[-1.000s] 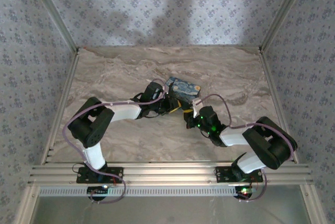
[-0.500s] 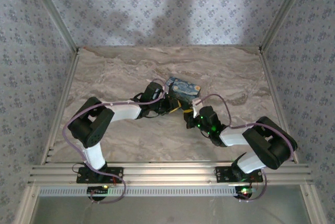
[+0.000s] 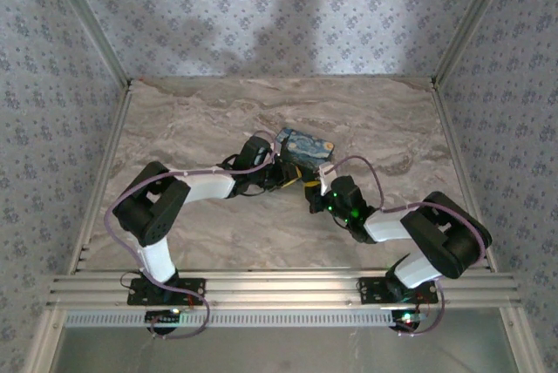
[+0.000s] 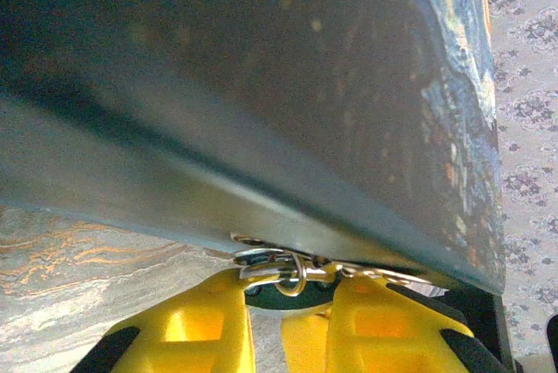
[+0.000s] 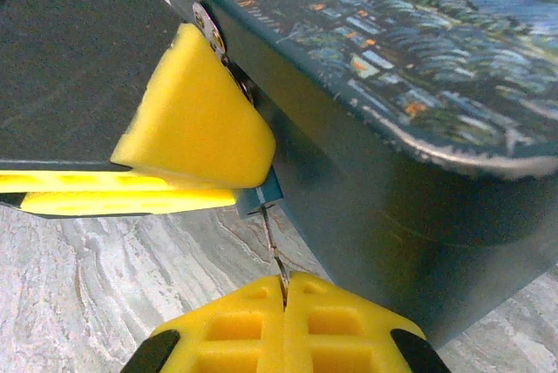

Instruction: Unlock a padlock with a key

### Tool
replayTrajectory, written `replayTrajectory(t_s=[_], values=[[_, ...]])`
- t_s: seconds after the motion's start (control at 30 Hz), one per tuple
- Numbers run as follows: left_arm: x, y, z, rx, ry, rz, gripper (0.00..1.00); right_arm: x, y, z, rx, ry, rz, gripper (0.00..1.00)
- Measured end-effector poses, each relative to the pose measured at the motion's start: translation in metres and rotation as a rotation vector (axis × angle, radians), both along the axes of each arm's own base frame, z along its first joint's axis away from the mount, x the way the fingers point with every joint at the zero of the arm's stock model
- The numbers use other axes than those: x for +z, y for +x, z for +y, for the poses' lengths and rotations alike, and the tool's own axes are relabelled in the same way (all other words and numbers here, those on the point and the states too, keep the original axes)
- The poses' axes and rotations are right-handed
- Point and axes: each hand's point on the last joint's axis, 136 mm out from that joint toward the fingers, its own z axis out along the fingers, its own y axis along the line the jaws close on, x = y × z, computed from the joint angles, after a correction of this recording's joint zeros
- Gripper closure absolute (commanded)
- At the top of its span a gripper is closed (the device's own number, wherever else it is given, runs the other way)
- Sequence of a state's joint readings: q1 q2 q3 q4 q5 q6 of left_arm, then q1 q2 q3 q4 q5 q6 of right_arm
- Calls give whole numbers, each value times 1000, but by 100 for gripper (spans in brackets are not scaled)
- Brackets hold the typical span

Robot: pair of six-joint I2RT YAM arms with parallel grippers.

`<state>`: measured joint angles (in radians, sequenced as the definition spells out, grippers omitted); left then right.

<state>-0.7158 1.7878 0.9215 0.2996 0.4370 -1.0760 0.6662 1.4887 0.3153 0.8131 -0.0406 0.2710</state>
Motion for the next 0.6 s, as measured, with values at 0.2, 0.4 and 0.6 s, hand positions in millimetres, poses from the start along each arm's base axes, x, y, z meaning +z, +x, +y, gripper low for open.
replayTrajectory(t_s=[0.2, 0.4, 0.6], values=[[1, 1, 0, 7, -3, 0, 86, 1, 1, 1, 1, 0, -6, 100], [1, 3, 1, 19, -1, -3, 86, 2, 4, 2, 6, -12, -24, 100], [2, 5, 0, 26, -8, -8, 86, 3, 8, 0, 11, -54, -67, 100]])
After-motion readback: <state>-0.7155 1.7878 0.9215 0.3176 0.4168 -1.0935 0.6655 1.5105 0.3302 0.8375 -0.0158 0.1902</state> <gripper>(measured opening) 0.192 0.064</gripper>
